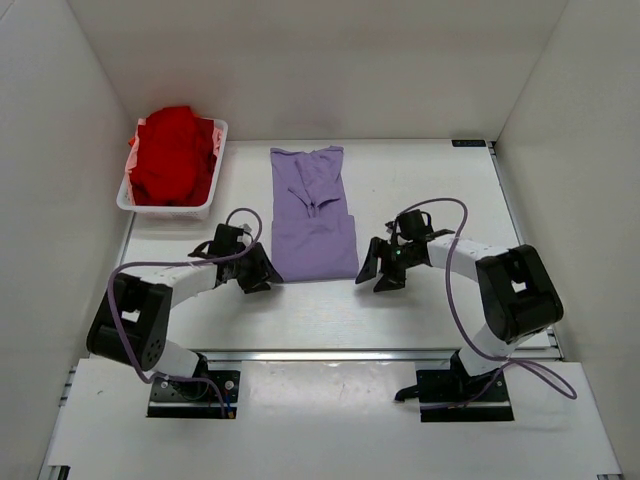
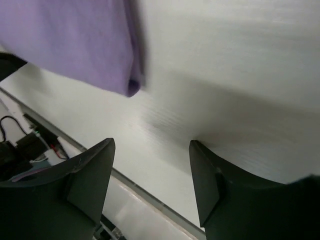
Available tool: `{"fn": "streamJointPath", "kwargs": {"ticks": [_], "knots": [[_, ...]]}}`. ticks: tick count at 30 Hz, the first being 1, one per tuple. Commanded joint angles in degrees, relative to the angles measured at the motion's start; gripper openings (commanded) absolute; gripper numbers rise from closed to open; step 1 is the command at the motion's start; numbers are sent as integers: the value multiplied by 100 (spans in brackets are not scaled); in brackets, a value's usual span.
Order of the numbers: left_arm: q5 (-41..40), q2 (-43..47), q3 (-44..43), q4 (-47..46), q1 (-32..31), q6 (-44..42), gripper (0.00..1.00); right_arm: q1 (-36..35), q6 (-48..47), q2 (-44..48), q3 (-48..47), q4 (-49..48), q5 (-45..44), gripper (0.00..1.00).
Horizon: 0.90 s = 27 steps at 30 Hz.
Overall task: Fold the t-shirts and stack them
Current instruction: Fold the folded rectangular tshirt in 1/3 of the way, then grab one side of the 2/3 rectangular tshirt with both arms
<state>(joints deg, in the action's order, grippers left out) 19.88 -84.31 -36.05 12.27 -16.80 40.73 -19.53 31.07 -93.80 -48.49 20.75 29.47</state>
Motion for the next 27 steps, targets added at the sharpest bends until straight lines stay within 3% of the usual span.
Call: {"fn": "streamJointPath", "kwargs": {"ticks": [1,10,11,13,14,15,18,24,27], "knots": [[-573,258,143,-629,-43,374,56,-69,452,187,340,-1152,190,60],[-793,-374,-253,-876,-140,497,53,-227,532,-700,-265,-1451,277,57],[-723,-401,-305,-911,-183,497,48,-227,532,-779,-310,-1443,287,51],[-609,-516,-358,-998,-236,550,32,-244,470,-938,-459,-1416,340,26],[-530,-507,-350,-1042,-280,559,10,-270,488,-930,-425,-1425,322,0],[-459,-525,-341,-990,-298,567,0,-323,470,-895,-398,-1355,279,0],[-388,-332,-157,-798,-377,506,0,-446,496,-631,-144,-1241,76,0],[-397,879,650,45,-430,84,0,-972,532,475,858,-819,-336,0],[15,1415,1222,275,-395,84,0,-1341,690,1091,1411,-722,-381,0]]}}
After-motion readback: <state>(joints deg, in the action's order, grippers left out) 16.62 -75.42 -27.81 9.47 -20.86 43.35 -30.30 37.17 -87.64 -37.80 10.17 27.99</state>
